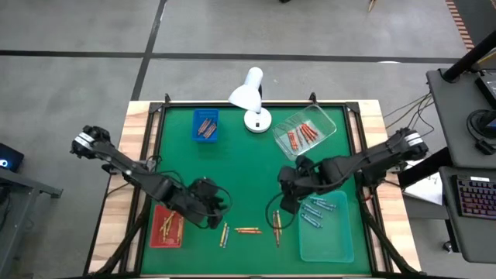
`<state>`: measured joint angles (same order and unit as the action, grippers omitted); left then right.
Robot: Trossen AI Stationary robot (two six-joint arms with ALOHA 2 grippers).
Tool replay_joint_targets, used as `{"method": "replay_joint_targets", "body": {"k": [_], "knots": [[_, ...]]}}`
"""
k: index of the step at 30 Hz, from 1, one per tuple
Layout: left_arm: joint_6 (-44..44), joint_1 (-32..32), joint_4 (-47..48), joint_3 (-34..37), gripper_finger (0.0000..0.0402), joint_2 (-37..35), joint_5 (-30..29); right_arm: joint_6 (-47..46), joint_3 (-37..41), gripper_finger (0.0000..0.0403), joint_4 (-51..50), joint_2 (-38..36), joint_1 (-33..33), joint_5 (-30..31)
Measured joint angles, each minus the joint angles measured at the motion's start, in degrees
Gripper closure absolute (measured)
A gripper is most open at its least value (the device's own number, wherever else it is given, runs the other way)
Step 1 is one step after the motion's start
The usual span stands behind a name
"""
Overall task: Sort crayons
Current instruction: Put the yellow crayon into the red bin
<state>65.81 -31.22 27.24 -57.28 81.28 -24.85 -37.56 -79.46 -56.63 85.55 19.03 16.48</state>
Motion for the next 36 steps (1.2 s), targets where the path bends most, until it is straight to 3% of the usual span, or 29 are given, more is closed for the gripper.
{"method": "replay_joint_targets", "body": {"k": [8, 20, 31, 36], "knots": [[11.4, -1.6, 0.2, 0.1, 0.0276, 7.2, 7.5, -0.1, 0.0, 0.0341, 0.0, 3.9, 3.0, -0.4], [16.1, -4.9, 1.1, -4.8, 0.0276, 16.9, 7.4, -4.1, 0.0, 0.0340, 0.1, 5.1, 9.6, -0.1], [15.7, -6.3, 15.9, -15.4, 0.0276, 25.4, 4.0, -6.1, 0.0, 0.0340, 0.3, 5.1, 12.9, 1.6], [16.0, -7.0, 16.5, -17.0, 0.0276, 26.9, 3.3, -6.3, 0.0, 0.0340, 0.4, 5.1, 13.4, 1.9]]}}
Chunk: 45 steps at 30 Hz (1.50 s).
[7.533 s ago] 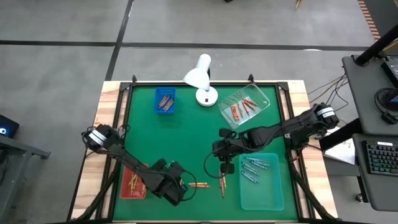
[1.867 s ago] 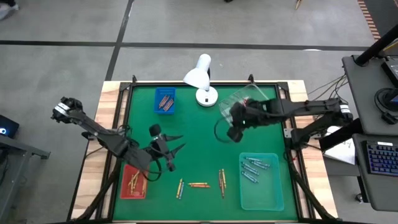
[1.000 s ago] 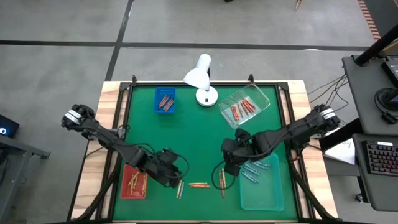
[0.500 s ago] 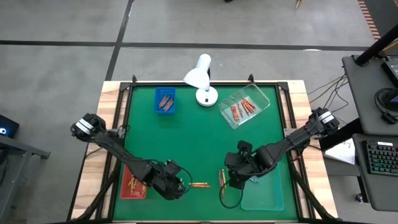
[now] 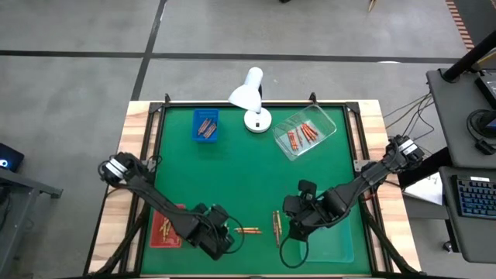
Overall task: Sort crayons
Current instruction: Put the yellow crayon into the red bin
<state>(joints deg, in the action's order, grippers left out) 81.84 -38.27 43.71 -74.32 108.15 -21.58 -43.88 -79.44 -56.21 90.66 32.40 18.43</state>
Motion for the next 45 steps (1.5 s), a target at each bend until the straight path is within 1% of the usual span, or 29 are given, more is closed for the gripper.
{"method": "replay_joint_targets", "body": {"k": [3, 9, 15, 25, 34, 45], "knots": [[1.0, -0.3, -0.1, -0.2, 0.0276, 1.1, -0.3, -0.1, 0.0, 0.0339, 0.0, 0.0, 0.0, 1.0], [2.1, -0.6, -0.6, -0.2, 0.0276, 2.7, -0.3, 0.0, 0.0, 0.0339, 0.1, 0.0, 0.0, 1.2], [2.2, -0.6, -0.7, -0.1, 0.0276, 2.7, -1.4, 0.0, 0.0, 0.0339, 0.2, 0.0, 0.0, 1.1], [3.2, -1.0, -1.3, 0.2, 0.0276, 2.8, -1.6, 0.0, 0.5, 0.0339, 0.2, 0.0, 0.0, 1.2], [3.2, -1.3, -3.1, 0.2, 0.0276, 5.3, -1.4, 0.0, 0.5, 0.0340, 1.0, 0.0, 0.0, 1.2], [3.2, -1.3, -3.0, 0.2, 0.0276, 5.5, -1.4, 0.0, 0.5, 0.0340, 1.3, 0.0, 0.0, 1.2]]}}
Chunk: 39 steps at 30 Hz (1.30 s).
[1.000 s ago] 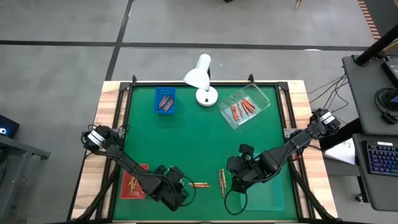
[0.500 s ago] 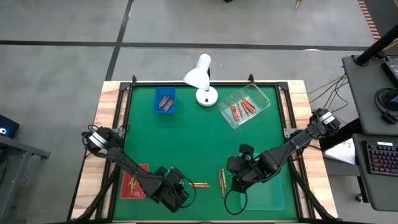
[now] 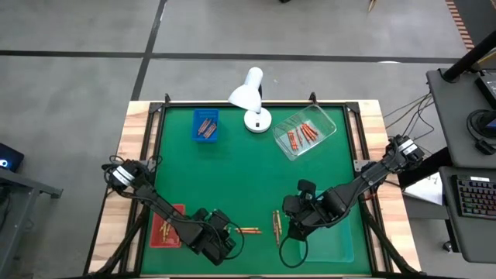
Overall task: Sort crayons
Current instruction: Put the yellow crayon into the red bin
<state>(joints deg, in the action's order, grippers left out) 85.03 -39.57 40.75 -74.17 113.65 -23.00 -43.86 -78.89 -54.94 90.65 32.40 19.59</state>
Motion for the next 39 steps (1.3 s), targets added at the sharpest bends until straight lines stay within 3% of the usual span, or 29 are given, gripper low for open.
{"method": "replay_joint_targets", "body": {"k": [15, 29, 34, 39], "knots": [[1.1, -0.5, -0.2, 0.0, 0.0282, 1.5, -1.0, 0.4, 0.1, 0.0339, 0.4, 0.0, 0.0, 0.1], [1.8, -0.6, 3.3, 0.0, 0.0393, 1.6, -2.8, 0.4, 0.2, 0.0340, 0.5, 0.0, 0.0, 1.5], [-0.8, -0.5, 4.1, 0.1, 0.0399, 1.1, -3.2, 0.4, 0.2, 0.0340, 0.7, 0.0, 0.0, 1.5], [-3.4, -0.4, 5.9, 0.2, 0.0400, -3.8, -6.1, 0.4, 0.2, 0.0340, 0.9, 0.0, 0.0, 1.5]]}}
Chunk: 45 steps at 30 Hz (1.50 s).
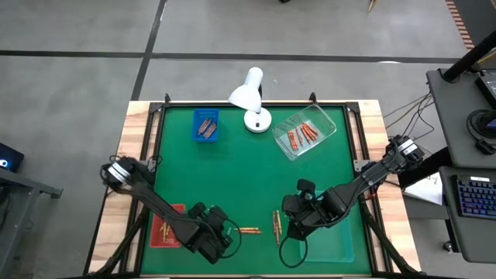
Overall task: Sort crayons
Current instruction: Put the yellow crayon into the red bin, then put the blue crayon into the green bin
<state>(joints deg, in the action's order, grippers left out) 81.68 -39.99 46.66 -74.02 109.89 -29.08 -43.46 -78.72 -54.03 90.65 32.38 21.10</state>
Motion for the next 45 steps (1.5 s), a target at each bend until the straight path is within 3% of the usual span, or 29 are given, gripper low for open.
{"method": "replay_joint_targets", "body": {"k": [8, 17, 27, 45], "knots": [[2.8, -1.9, 12.4, -0.1, 0.0401, -11.7, -1.1, 0.4, 0.0, 0.0339, 0.4, 0.0, 0.0, 0.0], [22.9, -10.6, 32.8, -0.1, 0.0401, -15.4, 10.2, 1.0, 0.2, 0.0340, 0.6, 0.0, 0.0, 2.1], [32.9, -17.0, 33.4, -0.1, 0.0401, -11.1, 16.7, 0.9, 0.2, 0.0339, 1.1, 0.0, 0.0, 2.9], [32.8, -16.9, 35.7, -0.3, 0.0335, -7.7, 17.6, 0.9, 0.2, 0.0339, 2.5, 0.0, 0.0, 2.9]]}}
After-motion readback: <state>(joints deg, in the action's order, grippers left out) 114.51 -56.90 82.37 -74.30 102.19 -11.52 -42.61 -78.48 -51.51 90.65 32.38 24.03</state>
